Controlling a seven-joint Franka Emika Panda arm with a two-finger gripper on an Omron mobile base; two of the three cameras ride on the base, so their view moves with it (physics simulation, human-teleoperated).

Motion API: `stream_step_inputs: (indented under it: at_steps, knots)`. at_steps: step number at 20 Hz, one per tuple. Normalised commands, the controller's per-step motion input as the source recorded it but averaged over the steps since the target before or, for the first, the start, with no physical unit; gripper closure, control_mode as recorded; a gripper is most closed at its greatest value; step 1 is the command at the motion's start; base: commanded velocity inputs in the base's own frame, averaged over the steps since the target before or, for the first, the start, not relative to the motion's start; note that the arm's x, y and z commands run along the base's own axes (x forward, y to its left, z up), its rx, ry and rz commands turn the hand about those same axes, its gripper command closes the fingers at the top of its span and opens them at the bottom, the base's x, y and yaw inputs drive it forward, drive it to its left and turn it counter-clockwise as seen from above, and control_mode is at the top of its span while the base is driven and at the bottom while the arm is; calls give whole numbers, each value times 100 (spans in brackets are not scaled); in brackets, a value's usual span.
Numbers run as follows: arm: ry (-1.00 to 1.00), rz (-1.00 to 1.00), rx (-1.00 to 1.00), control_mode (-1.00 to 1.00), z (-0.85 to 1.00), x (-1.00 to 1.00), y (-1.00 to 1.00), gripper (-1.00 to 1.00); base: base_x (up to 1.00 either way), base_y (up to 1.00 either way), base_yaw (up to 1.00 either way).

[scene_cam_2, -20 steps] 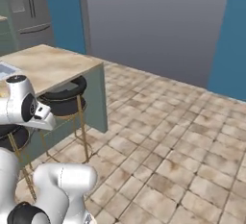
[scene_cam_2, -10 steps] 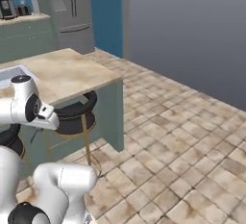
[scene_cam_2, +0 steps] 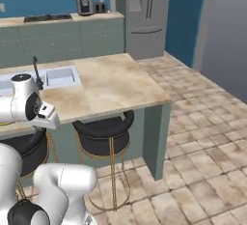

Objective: Take the fork and place it on the left side of the plate. Then take the spoon and place it on the right side of the plate. Make sure they're directly next to the plate.

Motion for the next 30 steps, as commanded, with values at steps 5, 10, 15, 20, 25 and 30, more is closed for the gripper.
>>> stream_step_inputs:
  at_steps: [5,10,15,20,25,30]
  knots:
    - [0,0,0,100,0,0,0,100,71,-36,52]
    - [0,0,0,100,0,0,0,100,40,-27,45]
    - [0,0,0,100,0,0,0,100,62,-10,47]
    - [0,0,0,100,0,0,0,100,72,-4,21]
    - [0,0,0,100,0,0,0,100,8,0,2]
    - [0,0,0,100,0,0,0,100,0,0,0]
